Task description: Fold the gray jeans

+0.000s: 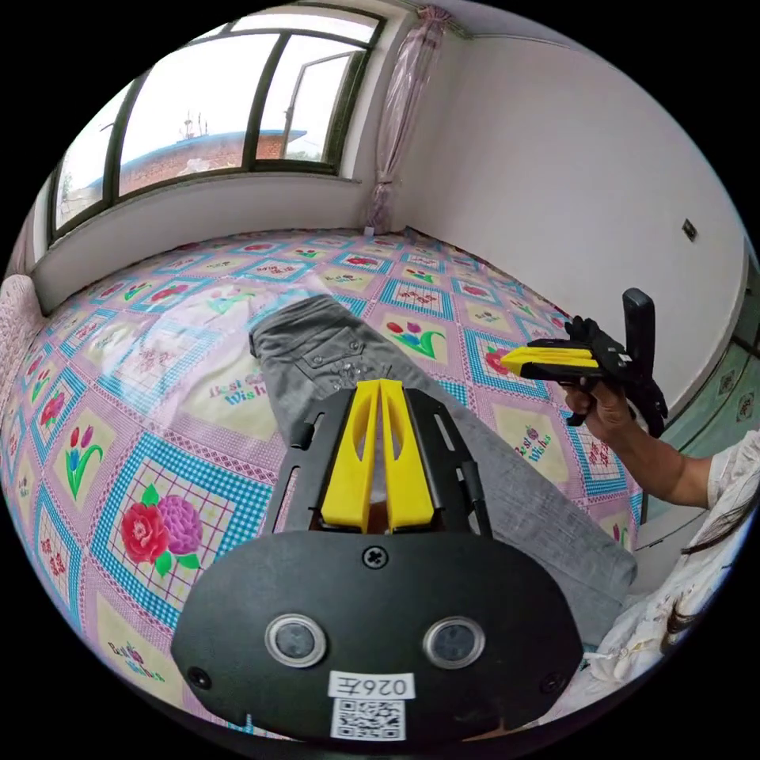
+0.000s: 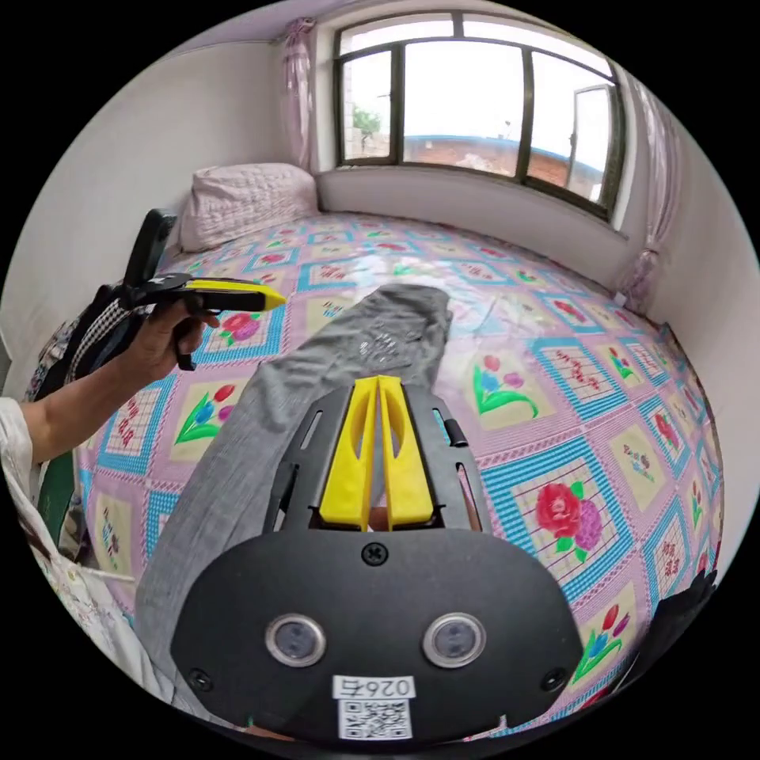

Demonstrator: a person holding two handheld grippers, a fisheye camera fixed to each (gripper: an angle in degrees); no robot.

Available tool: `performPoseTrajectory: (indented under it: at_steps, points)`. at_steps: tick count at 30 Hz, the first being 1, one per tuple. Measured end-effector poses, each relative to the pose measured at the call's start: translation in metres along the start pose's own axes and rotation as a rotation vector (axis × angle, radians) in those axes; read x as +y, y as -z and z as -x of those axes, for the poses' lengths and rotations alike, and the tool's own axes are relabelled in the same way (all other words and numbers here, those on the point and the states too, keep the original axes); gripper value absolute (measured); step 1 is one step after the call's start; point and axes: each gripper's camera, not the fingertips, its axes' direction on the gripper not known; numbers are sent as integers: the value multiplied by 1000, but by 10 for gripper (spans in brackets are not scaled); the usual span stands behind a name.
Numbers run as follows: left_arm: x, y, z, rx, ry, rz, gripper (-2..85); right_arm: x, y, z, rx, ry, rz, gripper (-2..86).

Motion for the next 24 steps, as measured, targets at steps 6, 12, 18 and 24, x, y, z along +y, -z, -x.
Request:
performPoseTrajectory:
  at_steps: [6,12,18,24]
  points:
    - [105,-55,-8,78,133,179,-10,93,-56,37,-110,-33,234,-9]
    - [147,-24,-18,86,150,192,-10,171,-9,38,-66,-120,252,-9]
    - [182,159,-73,180,99,-342,-10,207,219,70,49,-169,-366,-6]
    - [280,360,-199,0,-204,-1104,-10,269,393,118,98,54,-1004,11]
